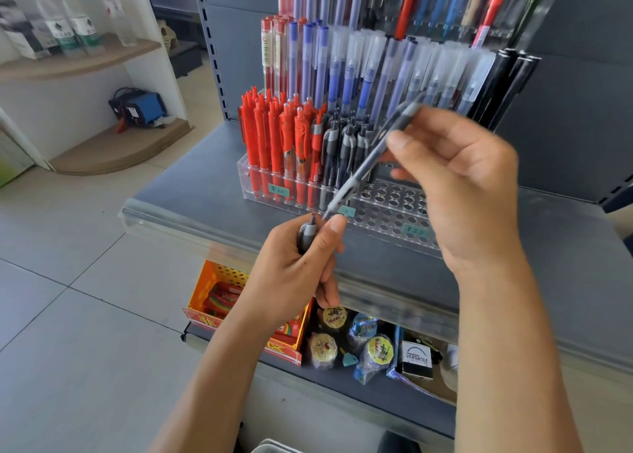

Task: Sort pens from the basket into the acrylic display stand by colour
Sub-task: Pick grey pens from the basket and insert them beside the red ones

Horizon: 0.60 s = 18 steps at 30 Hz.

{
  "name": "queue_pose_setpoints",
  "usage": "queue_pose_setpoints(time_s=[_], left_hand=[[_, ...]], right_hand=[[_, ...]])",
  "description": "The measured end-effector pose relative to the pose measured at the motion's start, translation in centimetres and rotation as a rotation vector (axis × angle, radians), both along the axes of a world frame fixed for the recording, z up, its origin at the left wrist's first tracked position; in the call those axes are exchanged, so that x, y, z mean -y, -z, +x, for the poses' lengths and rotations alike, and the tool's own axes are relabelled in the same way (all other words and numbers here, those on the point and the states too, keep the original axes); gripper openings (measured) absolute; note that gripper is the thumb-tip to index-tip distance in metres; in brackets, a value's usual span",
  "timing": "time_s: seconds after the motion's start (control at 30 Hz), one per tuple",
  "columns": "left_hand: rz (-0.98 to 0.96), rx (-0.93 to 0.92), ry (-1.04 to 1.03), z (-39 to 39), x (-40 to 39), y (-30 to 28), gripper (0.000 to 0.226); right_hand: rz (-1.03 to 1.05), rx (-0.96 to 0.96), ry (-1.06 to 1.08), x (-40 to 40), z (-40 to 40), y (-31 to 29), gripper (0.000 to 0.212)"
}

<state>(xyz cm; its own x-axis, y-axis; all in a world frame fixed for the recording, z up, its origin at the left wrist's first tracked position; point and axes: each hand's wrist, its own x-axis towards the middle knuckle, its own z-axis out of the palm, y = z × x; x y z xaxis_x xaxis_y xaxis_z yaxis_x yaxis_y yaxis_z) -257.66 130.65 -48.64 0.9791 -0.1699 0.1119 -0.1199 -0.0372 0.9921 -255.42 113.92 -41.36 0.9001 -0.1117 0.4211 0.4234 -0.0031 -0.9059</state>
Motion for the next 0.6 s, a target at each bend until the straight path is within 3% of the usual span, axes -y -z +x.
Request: queue_pose_setpoints(time_s=[0.23, 0.6], left_hand=[[0.006, -0.041, 0.001, 0.0, 0.0, 0.3, 0.044], [0.017, -0.027, -0.005, 0.0, 0.1, 0.2, 0.048]], right_hand=[[-0.014, 0.22, 0.337, 0.8, 0.9, 0.4, 0.025], [-0.082, 0.229, 0.363, 0.0, 1.7, 1.5, 0.028]])
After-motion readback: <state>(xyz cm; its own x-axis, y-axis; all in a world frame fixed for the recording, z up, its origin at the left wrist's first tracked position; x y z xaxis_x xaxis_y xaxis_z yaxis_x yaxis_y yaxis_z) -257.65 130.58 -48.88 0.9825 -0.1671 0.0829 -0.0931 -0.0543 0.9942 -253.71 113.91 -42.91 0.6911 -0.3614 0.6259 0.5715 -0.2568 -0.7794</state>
